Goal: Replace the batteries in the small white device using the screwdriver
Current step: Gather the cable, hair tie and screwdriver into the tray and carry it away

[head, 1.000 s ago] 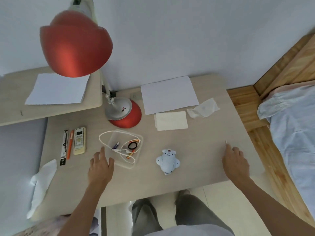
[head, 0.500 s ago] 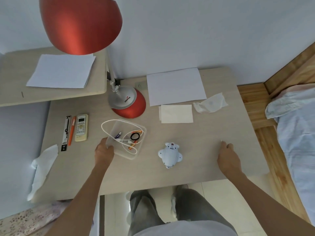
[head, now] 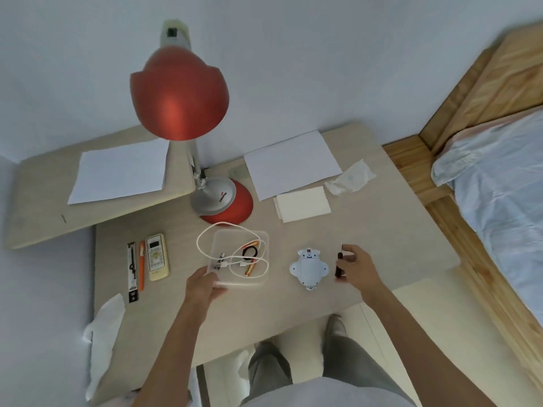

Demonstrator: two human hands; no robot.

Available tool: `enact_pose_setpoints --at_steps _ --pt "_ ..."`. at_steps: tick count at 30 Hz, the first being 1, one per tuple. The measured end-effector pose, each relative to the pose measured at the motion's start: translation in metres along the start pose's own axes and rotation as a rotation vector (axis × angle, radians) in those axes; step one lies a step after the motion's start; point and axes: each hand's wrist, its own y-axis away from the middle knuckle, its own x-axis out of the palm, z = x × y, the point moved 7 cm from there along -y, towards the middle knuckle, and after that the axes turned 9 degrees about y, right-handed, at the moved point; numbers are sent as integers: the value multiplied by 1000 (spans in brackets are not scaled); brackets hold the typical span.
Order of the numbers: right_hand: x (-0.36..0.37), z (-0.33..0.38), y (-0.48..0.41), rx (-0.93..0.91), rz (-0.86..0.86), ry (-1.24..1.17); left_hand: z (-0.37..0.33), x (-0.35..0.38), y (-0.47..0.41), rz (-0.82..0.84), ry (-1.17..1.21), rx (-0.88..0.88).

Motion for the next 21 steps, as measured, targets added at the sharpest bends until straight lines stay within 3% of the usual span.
enact_pose_setpoints --at_steps 10,21 --pt "-29 48 119 -188 98 -319 -52 48 99 295 2 162" --pt "-213 30 228 -407 -49 -410 -57 203 282 718 -165 417"
